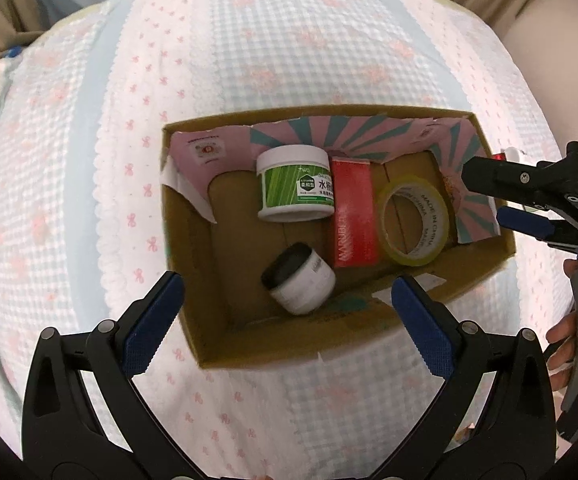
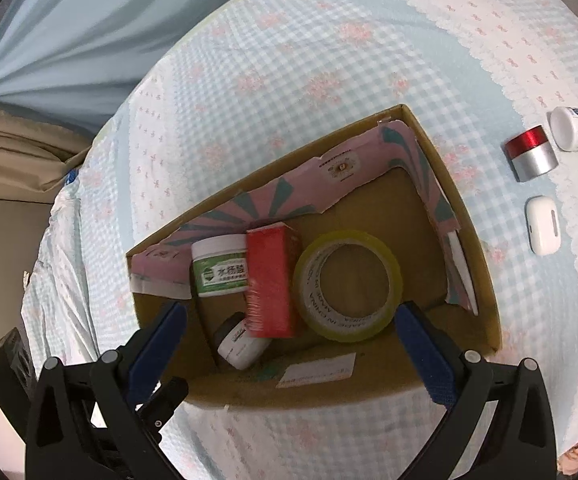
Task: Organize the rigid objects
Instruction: 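Lift both tools away from the box toward the remaining items, then grasp the red PROYA jar with the left gripper while the right gripper grasps the pale green jar, then carry the red PROYA jar and pale green jar into the box and release both, then lift both tools away from the box toward the bottle and earbud case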
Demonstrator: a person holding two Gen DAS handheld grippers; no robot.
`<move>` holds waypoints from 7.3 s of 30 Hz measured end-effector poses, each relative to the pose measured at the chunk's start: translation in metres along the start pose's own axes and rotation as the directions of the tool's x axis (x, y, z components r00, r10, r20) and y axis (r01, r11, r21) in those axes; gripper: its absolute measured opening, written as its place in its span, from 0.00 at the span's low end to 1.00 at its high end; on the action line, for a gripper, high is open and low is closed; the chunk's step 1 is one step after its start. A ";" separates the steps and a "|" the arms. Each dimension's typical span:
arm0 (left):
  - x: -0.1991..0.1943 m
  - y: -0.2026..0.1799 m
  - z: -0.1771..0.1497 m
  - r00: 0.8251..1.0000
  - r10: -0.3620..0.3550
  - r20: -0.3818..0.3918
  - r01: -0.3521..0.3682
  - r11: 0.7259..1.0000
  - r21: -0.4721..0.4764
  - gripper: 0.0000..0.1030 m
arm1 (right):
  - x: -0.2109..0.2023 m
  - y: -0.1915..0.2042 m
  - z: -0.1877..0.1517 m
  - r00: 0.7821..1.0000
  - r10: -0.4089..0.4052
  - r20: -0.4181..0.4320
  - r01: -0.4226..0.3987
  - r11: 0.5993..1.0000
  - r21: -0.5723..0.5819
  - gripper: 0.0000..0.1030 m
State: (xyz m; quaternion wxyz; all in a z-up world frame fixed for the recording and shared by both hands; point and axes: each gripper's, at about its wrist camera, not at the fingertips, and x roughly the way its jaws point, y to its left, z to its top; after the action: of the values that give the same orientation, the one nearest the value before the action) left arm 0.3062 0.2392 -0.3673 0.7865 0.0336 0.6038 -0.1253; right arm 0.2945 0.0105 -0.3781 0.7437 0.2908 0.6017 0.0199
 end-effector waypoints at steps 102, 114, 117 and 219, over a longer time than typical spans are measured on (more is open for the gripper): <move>0.220 -0.345 0.114 0.987 0.033 -0.160 -0.073 0.966 -0.249 0.49 | 0.002 -0.310 0.096 0.922 -0.358 -0.146 0.157 0.693 -0.704 0.65; 0.190 -0.340 0.096 0.996 0.009 -0.089 -0.033 0.959 -0.280 0.49 | -0.011 -0.309 0.090 0.932 -0.342 -0.122 0.178 0.722 -0.668 0.65; 0.170 -0.340 0.091 0.998 0.000 -0.058 -0.016 0.958 -0.288 0.49 | -0.026 -0.308 0.086 0.939 -0.326 -0.107 0.185 0.744 -0.643 0.65; -0.047 -0.004 0.011 0.987 0.065 0.145 -0.049 0.993 -0.110 1.00 | -0.023 0.032 0.017 0.983 -0.162 0.092 0.182 0.940 -0.288 1.00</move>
State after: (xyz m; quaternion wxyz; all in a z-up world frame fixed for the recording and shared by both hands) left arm 0.3041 0.2408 -0.3187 0.8331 -0.0004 0.5483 -0.0727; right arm 0.3139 0.0217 -0.3408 0.7974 0.1234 0.5897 0.0348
